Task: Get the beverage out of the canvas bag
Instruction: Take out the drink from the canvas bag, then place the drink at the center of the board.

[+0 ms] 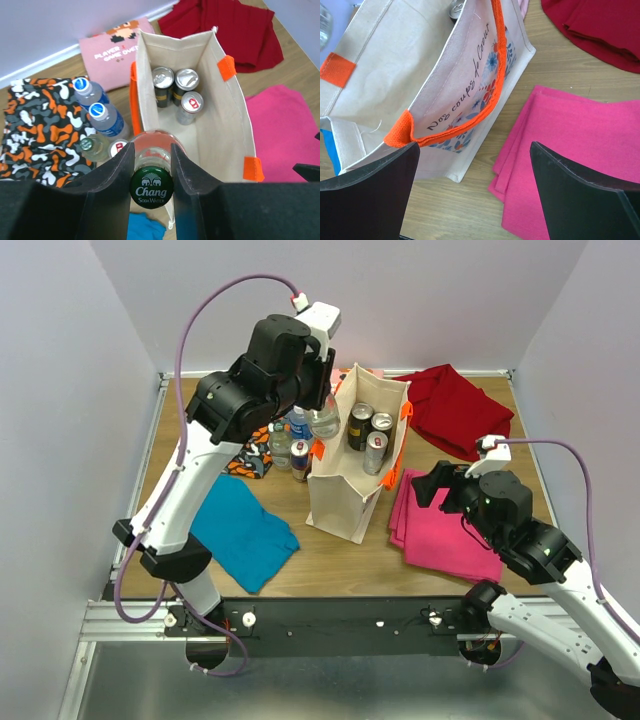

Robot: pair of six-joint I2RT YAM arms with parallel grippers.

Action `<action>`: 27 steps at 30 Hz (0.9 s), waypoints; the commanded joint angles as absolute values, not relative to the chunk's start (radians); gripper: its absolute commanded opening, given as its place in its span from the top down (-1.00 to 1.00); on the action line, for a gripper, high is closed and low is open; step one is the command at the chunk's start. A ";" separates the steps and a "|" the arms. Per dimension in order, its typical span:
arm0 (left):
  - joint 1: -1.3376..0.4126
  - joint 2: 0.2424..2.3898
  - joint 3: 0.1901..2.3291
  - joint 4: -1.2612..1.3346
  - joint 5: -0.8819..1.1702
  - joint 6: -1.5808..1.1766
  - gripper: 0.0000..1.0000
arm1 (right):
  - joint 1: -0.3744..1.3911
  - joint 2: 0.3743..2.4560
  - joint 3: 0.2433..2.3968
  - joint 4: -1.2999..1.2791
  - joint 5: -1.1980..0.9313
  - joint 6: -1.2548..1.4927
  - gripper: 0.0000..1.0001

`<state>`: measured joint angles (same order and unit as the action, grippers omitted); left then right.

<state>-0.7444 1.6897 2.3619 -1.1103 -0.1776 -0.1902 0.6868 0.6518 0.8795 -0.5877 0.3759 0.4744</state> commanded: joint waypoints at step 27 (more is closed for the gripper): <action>-0.568 1.385 1.758 -0.749 -0.454 -0.239 1.00 | 0.686 0.695 0.879 -0.583 0.364 0.469 -1.00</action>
